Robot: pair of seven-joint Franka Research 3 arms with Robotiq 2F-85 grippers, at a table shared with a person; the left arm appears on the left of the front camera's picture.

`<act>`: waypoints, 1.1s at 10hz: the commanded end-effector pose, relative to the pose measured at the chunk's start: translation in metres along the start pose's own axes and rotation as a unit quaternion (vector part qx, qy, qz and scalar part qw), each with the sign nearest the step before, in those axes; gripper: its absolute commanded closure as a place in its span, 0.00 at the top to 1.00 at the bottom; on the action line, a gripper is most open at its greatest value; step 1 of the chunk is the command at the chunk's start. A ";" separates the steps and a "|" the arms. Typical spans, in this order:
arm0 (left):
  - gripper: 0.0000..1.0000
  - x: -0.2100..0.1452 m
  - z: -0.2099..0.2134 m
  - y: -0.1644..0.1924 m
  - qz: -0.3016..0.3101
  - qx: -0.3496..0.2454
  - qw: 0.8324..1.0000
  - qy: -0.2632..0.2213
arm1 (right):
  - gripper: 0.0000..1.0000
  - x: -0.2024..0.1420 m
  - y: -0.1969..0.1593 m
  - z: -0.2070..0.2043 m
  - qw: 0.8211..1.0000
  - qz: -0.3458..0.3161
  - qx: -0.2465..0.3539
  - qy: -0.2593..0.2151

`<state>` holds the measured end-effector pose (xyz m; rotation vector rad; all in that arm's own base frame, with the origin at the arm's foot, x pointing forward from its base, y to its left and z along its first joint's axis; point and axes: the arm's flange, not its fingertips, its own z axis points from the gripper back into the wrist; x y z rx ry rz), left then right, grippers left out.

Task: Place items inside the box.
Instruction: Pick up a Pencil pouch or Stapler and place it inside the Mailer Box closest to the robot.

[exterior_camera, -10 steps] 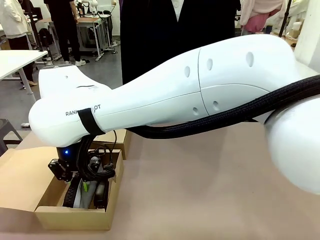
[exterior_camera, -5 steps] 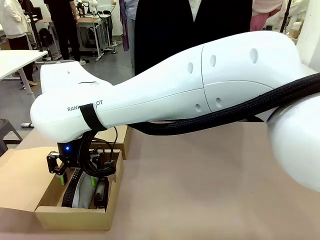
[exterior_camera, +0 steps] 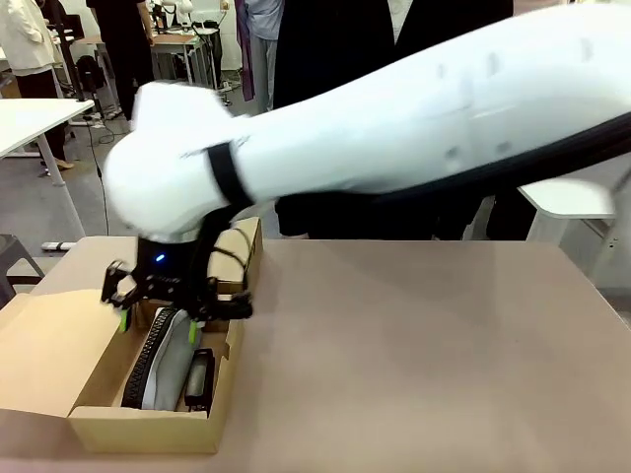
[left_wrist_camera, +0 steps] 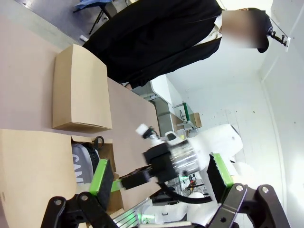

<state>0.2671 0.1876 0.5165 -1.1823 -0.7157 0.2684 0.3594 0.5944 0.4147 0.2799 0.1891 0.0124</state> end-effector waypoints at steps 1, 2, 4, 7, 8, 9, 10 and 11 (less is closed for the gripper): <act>1.00 0.000 0.000 0.000 -0.007 -0.012 1.000 -0.006 | 1.00 -0.048 -0.129 0.049 0.990 0.012 0.139 0.010; 1.00 0.000 0.000 0.000 -0.007 -0.012 1.000 -0.006 | 1.00 -0.065 -0.178 0.064 0.981 0.014 0.194 0.019; 1.00 0.000 0.000 0.000 -0.007 -0.012 1.000 -0.006 | 1.00 -0.082 -0.257 0.077 0.959 -0.006 0.283 0.008; 1.00 0.000 0.000 0.000 -0.007 -0.012 1.000 -0.006 | 1.00 -0.078 -0.330 0.065 0.927 0.006 0.375 0.007; 1.00 0.000 0.000 0.000 -0.007 -0.012 1.000 -0.006 | 1.00 -0.070 -0.325 0.057 0.924 -0.033 0.379 0.028; 1.00 0.000 0.000 0.000 -0.007 -0.012 1.000 -0.006 | 1.00 -0.061 -0.281 0.043 0.932 -0.201 0.295 0.060; 1.00 0.000 0.000 0.000 -0.007 -0.012 1.000 -0.006 | 1.00 -0.066 -0.318 0.076 0.925 -0.019 0.380 0.004; 1.00 0.000 0.000 0.000 -0.007 -0.012 1.000 -0.006 | 1.00 -0.066 -0.318 0.076 0.925 -0.019 0.380 0.004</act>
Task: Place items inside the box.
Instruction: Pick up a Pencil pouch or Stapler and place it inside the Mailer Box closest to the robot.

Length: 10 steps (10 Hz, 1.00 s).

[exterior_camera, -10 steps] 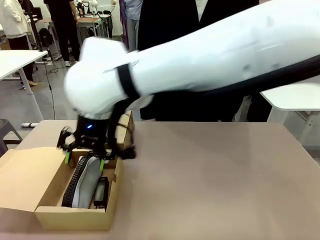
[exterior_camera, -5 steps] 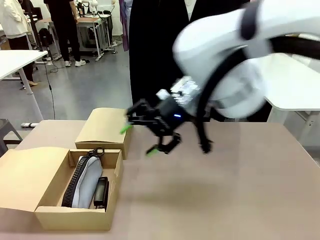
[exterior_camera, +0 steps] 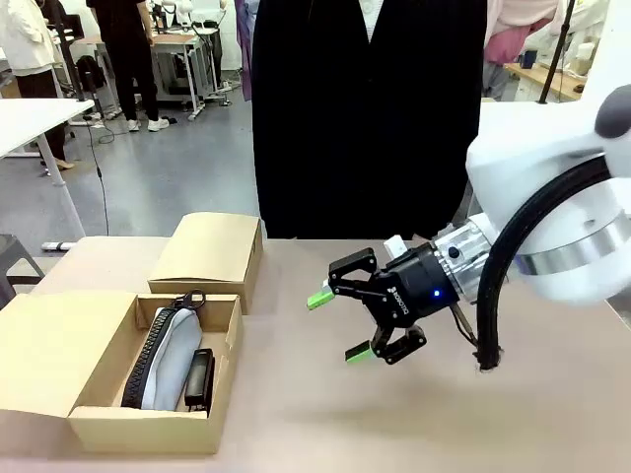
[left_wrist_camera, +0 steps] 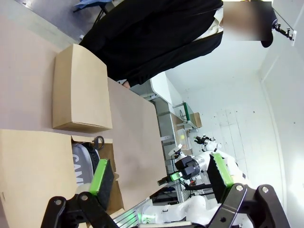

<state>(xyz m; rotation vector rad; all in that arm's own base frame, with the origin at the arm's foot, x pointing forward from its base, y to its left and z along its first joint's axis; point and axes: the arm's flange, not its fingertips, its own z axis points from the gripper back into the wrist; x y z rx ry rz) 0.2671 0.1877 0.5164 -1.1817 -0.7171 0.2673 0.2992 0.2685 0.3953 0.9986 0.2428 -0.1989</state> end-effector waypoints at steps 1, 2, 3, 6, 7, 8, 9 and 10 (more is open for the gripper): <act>1.00 0.000 0.000 -0.001 -0.007 -0.012 1.000 -0.005 | 1.00 0.001 0.012 0.011 0.998 0.052 0.022 0.008; 1.00 0.000 0.000 -0.001 -0.007 -0.012 1.000 -0.005 | 1.00 0.000 0.000 0.000 1.000 0.000 0.000 0.000; 1.00 0.000 0.000 -0.001 -0.007 -0.012 1.000 -0.005 | 1.00 0.017 0.000 0.018 0.999 -0.017 0.052 -0.001; 1.00 0.000 0.000 -0.001 -0.007 -0.012 1.000 -0.005 | 1.00 0.049 -0.032 0.139 0.976 -0.028 0.212 0.033; 1.00 0.000 0.000 -0.001 -0.007 -0.012 1.000 -0.005 | 1.00 0.051 -0.053 0.178 0.969 -0.045 0.240 0.029; 1.00 0.000 0.000 -0.001 -0.007 -0.012 1.000 -0.005 | 1.00 0.043 -0.075 0.213 0.964 -0.039 0.261 0.021; 1.00 0.000 0.000 -0.001 -0.007 -0.012 1.000 -0.005 | 1.00 0.032 -0.097 0.244 0.961 -0.031 0.274 -0.036; 1.00 0.000 0.000 -0.001 -0.007 -0.012 1.000 -0.005 | 1.00 0.015 -0.122 0.272 0.955 -0.012 0.283 -0.091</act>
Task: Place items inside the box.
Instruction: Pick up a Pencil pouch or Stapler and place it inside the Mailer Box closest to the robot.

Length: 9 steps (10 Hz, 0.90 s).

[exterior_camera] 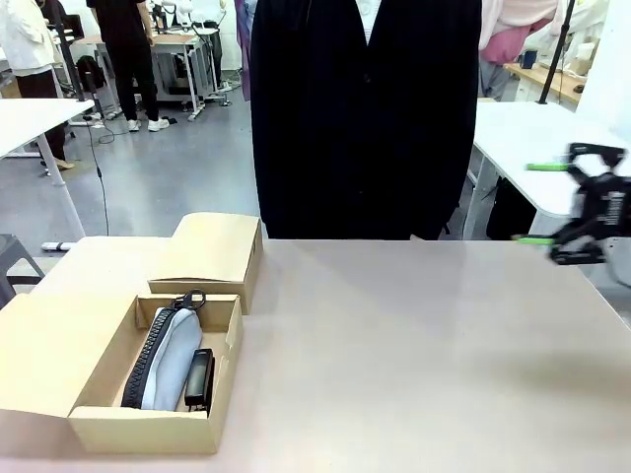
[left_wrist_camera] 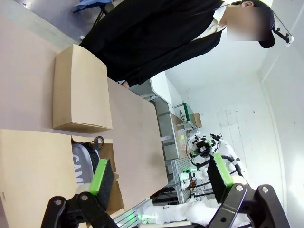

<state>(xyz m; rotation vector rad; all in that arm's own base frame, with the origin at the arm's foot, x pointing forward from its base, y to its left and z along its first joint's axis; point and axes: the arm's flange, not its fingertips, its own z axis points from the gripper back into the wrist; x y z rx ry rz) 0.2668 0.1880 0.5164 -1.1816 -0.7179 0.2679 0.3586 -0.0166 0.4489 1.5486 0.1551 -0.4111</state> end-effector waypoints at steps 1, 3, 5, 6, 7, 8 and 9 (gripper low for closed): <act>1.00 0.000 -0.001 -0.001 -0.007 -0.012 1.000 -0.005 | 1.00 -0.045 -0.041 0.047 0.995 0.079 0.014 -0.052; 1.00 0.000 -0.001 -0.001 -0.007 -0.012 1.000 -0.005 | 1.00 -0.048 -0.065 0.076 0.992 0.088 0.043 -0.083; 1.00 0.000 -0.001 -0.001 -0.007 -0.012 1.000 -0.005 | 1.00 -0.010 -0.015 0.102 0.993 0.070 0.041 -0.082; 1.00 0.000 -0.001 -0.001 -0.007 -0.012 1.000 -0.005 | 1.00 -0.010 -0.015 0.102 0.993 0.070 0.041 -0.082; 1.00 0.000 -0.001 -0.001 -0.007 -0.012 1.000 -0.005 | 1.00 -0.010 -0.015 0.102 0.993 0.070 0.041 -0.082; 1.00 0.000 -0.001 -0.001 -0.007 -0.012 1.000 -0.005 | 1.00 -0.010 -0.015 0.102 0.993 0.070 0.041 -0.082; 1.00 0.000 -0.001 -0.001 -0.007 -0.012 1.000 -0.005 | 1.00 -0.010 -0.015 0.102 0.993 0.070 0.041 -0.082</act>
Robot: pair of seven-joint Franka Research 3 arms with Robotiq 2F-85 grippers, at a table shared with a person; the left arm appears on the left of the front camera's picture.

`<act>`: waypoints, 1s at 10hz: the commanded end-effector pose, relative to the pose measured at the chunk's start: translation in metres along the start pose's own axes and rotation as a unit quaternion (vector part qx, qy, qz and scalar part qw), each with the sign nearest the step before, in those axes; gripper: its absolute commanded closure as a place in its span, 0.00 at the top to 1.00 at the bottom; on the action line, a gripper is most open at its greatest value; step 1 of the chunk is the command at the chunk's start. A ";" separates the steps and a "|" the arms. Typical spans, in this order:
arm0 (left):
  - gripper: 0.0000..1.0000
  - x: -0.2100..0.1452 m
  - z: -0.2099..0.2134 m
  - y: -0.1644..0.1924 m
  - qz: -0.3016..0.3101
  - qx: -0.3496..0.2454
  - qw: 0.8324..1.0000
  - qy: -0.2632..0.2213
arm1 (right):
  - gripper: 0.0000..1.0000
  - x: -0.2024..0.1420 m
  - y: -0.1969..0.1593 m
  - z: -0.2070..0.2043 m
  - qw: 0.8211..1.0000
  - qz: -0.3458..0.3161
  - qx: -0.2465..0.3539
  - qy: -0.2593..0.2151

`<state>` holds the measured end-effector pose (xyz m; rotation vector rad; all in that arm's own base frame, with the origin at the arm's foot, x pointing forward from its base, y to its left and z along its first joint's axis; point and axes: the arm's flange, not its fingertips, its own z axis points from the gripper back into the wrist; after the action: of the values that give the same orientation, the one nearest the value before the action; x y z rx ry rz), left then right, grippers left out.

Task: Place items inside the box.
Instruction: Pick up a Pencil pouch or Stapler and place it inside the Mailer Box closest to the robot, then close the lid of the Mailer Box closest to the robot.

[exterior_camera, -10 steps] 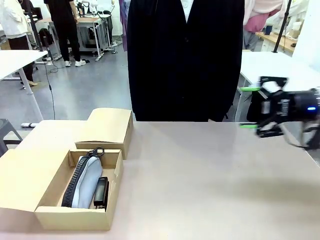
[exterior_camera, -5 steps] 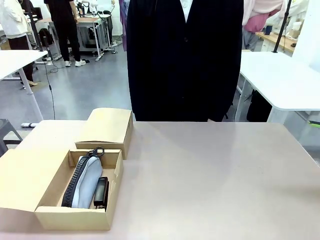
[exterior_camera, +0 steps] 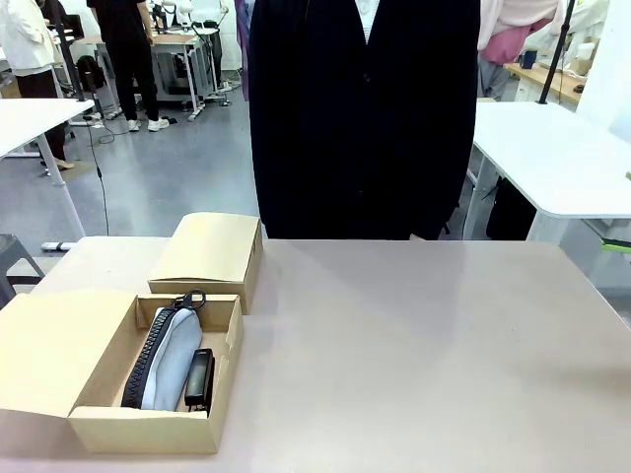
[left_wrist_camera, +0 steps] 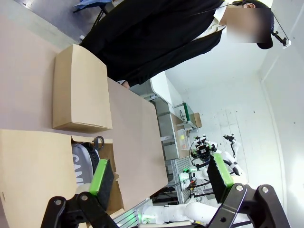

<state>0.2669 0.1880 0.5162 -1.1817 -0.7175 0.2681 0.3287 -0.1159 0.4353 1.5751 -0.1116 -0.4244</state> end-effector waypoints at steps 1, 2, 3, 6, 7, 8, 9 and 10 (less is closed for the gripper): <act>1.00 0.000 -0.001 -0.001 -0.007 -0.012 1.000 -0.005 | 1.00 -0.002 0.006 0.000 1.000 -0.009 0.005 0.002; 1.00 0.000 -0.001 -0.001 -0.007 -0.012 1.000 -0.005 | 1.00 -0.002 0.006 0.000 1.000 -0.009 0.005 0.002; 1.00 0.000 -0.001 -0.001 -0.007 -0.012 1.000 -0.005 | 1.00 -0.002 0.006 0.000 1.000 -0.009 0.005 0.002; 1.00 0.000 -0.001 -0.001 -0.007 -0.012 1.000 -0.005 | 1.00 -0.002 0.006 0.000 1.000 -0.009 0.005 0.002; 1.00 0.000 0.000 0.000 0.000 0.000 1.000 0.000 | 1.00 -0.002 0.006 0.000 1.000 -0.009 0.005 0.002; 1.00 -0.001 -0.008 -0.014 -0.094 -0.081 0.991 0.049 | 1.00 -0.002 0.006 0.000 1.000 -0.009 0.005 0.002; 1.00 -0.008 -0.024 -0.028 -0.184 -0.114 0.973 0.075 | 1.00 -0.002 0.006 0.000 1.000 -0.009 0.005 0.002; 1.00 -0.029 -0.052 -0.039 -0.285 -0.120 0.939 0.148 | 1.00 -0.002 0.006 0.000 1.000 -0.009 0.005 0.002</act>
<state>0.2698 0.1370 0.5367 -1.1933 -0.7473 -0.1883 0.3286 -0.1158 0.4355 1.5754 -0.1114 -0.4235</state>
